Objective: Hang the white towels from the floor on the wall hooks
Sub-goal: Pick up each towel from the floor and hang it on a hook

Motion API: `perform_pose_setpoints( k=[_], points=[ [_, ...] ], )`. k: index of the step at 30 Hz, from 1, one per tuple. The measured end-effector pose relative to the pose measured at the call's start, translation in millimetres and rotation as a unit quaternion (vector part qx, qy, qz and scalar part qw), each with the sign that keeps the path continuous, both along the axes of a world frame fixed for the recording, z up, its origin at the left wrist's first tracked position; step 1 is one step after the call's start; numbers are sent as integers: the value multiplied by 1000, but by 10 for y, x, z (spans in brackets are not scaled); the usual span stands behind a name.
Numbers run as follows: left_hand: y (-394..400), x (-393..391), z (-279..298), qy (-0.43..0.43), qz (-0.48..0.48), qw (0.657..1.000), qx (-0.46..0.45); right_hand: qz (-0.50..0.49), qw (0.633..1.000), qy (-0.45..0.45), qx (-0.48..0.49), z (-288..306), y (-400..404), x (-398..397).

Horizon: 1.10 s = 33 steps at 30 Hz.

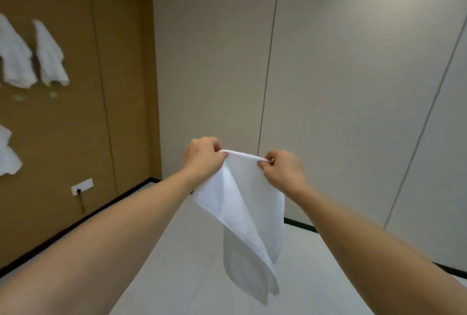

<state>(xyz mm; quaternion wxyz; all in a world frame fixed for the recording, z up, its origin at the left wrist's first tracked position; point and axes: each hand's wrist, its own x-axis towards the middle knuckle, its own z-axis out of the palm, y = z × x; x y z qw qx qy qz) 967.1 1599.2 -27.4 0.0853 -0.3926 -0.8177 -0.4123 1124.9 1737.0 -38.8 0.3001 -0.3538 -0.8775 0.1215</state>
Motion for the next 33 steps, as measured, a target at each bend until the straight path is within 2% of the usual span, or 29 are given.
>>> perform_pose_setpoints(
  k=[6,14,21,33],
  points=[
    [-272,-1074,11,-22,141,990,4,135,991,9,-16,-21,118,-1550],
    [-1012,-2447,-237,-41,267,963,-17,272,962,15,-11,-268,-405,-3412],
    [-1598,-3989,-325,-35,318,947,10,357,929,46,-82,-407,-994,-5246],
    [-2170,-6344,-237,-48,365,930,-1,426,898,56,-92,-331,-1441,-7823]
  ],
)
